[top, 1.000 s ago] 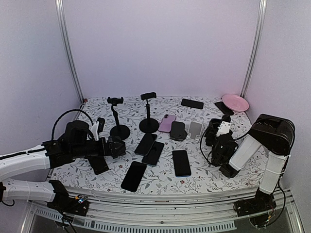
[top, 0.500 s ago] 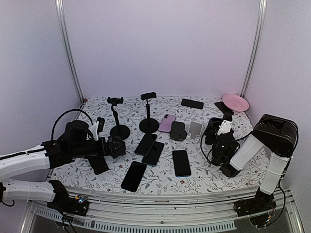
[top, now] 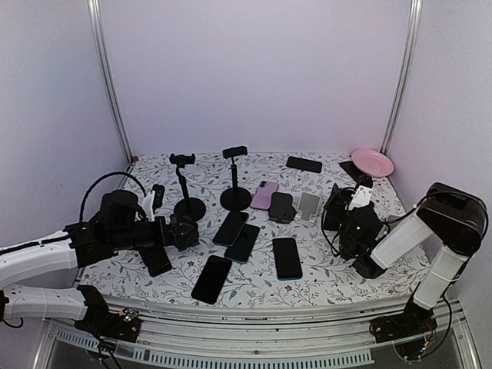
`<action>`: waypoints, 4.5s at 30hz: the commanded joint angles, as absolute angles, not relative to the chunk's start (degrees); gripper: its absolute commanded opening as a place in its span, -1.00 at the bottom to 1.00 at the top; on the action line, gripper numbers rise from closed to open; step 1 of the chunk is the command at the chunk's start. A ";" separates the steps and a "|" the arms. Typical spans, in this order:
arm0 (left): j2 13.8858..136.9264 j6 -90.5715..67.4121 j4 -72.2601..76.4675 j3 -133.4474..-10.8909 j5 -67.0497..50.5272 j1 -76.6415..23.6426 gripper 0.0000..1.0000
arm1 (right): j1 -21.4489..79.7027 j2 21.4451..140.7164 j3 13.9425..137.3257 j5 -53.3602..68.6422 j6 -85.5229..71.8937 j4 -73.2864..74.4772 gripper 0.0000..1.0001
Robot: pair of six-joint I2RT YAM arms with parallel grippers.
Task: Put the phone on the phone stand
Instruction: Place the phone on the phone stand, then adjust the phone with the phone stand.
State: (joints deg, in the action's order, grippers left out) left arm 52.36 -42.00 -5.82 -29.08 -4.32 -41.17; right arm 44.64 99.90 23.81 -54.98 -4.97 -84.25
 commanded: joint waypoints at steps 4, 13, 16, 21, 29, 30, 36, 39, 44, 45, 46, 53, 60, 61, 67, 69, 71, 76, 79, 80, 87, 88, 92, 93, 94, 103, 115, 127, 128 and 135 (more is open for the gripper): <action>51.15 -42.06 -4.97 -27.80 -4.74 -40.43 0.93 | 44.98 85.26 30.57 -54.59 -14.64 -48.64 0.82; 50.24 -42.49 -4.75 -27.10 -5.02 -40.43 0.93 | 40.53 73.33 41.57 -37.35 -33.12 0.24 0.98; 49.88 -42.62 -4.70 -26.83 -5.29 -40.43 0.93 | 38.42 70.91 42.41 -30.90 -38.69 9.07 0.98; 49.87 -42.98 -3.97 -26.38 -5.50 -40.37 0.93 | 38.41 69.45 41.99 -27.72 -42.41 14.24 0.98; 50.50 -43.20 -3.87 -27.35 -5.94 -40.42 0.93 | 32.76 74.92 48.59 -23.06 -36.04 14.50 0.98; 50.32 -43.13 -4.10 -27.52 -5.85 -40.43 0.93 | 32.38 76.12 49.89 -22.89 -34.68 15.06 0.98; 49.61 -42.64 -5.42 -28.22 -5.11 -40.43 0.93 | 30.12 81.35 56.48 -23.16 -32.02 19.55 0.98; 49.56 -42.63 -5.47 -28.21 -5.11 -40.37 0.93 | 29.77 81.69 57.83 -23.66 -31.30 20.32 0.98; 49.92 -42.65 -5.36 -28.34 -5.40 -40.40 0.93 | 28.87 84.15 60.45 -23.28 -30.03 22.54 0.98; 49.91 -42.61 -5.36 -28.39 -5.40 -40.40 0.93 | 28.76 84.60 60.66 -23.07 -29.46 22.58 0.98; 49.80 -42.56 -5.36 -28.39 -5.38 -40.43 0.93 | 28.67 85.04 60.75 -22.85 -29.03 22.59 0.98; 49.51 -42.63 -5.59 -28.35 -5.34 -40.36 0.93 | 28.36 87.30 61.17 -21.69 -27.85 22.02 0.99; 49.04 -42.72 -6.00 -28.30 -4.95 -40.41 0.93 | 28.39 88.65 61.06 -22.33 -25.75 21.22 0.84; 49.04 -42.76 -6.06 -28.26 -4.97 -40.41 0.93 | 28.39 88.75 61.08 -22.45 -25.55 21.09 0.81; 49.21 -42.91 -5.76 -28.21 -4.98 -40.34 0.93 | 28.37 88.95 60.99 -21.58 -24.21 20.48 0.61; 49.38 -42.93 -5.67 -28.15 -4.94 -40.32 0.93 | 28.39 88.95 60.95 -21.45 -23.79 20.44 0.59; 49.52 -43.04 -5.50 -28.05 -5.00 -40.39 0.93 | 28.54 88.88 60.78 -21.55 -23.37 20.24 0.57; 49.87 -43.07 -5.11 -27.91 -5.25 -40.36 0.93 | 29.54 88.77 61.11 -24.28 -22.56 21.02 0.55; 50.09 -43.16 -4.84 -27.95 -5.26 -40.34 0.93 | 30.19 88.85 61.41 -25.45 -22.42 21.48 0.53; 50.10 -43.17 -4.84 -27.95 -5.27 -40.36 0.93 | 30.35 88.93 61.51 -25.48 -22.41 21.59 0.52; 50.05 -43.14 -4.89 -28.04 -5.28 -40.39 0.93 | 31.55 89.81 62.55 -27.61 -22.41 22.89 0.48; 50.09 -43.07 -4.92 -28.04 -5.27 -40.39 0.93 | 31.63 89.93 62.46 -27.52 -22.41 22.87 0.49; 49.95 -43.07 -5.00 -28.04 -5.35 -40.35 0.93 | 32.07 90.25 62.56 -28.49 -22.66 23.35 0.49; 50.00 -43.09 -5.01 -28.04 -5.31 -40.40 0.93 | 32.08 90.31 62.56 -28.62 -22.63 23.37 0.49; 50.01 -43.07 -4.99 -27.96 -5.35 -40.39 0.93 | 32.09 90.39 62.58 -28.76 -22.66 23.46 0.48; 50.25 -42.98 -4.81 -27.95 -5.37 -40.33 0.93 | 32.17 90.30 63.04 -29.61 -22.29 23.99 0.49; 50.41 -43.00 -4.79 -28.04 -5.58 -40.39 0.93 | 32.17 90.41 63.55 -29.29 -22.18 24.53 0.49; 51.13 -42.88 -4.55 -28.39 -5.81 -40.35 0.93 | 32.17 91.08 64.19 -28.23 -22.65 25.14 0.49; 51.19 -42.81 -4.55 -28.45 -5.87 -40.39 0.93 | 32.11 91.27 64.20 -28.15 -22.67 25.26 0.49; 51.59 -42.65 -4.48 -28.65 -5.91 -40.41 0.93 | 32.08 91.86 62.77 -25.65 -24.82 24.26 0.50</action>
State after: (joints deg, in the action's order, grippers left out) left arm 51.09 -43.09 -5.37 -27.20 -5.58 -41.06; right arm 31.92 90.45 62.54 -27.44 -23.22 24.64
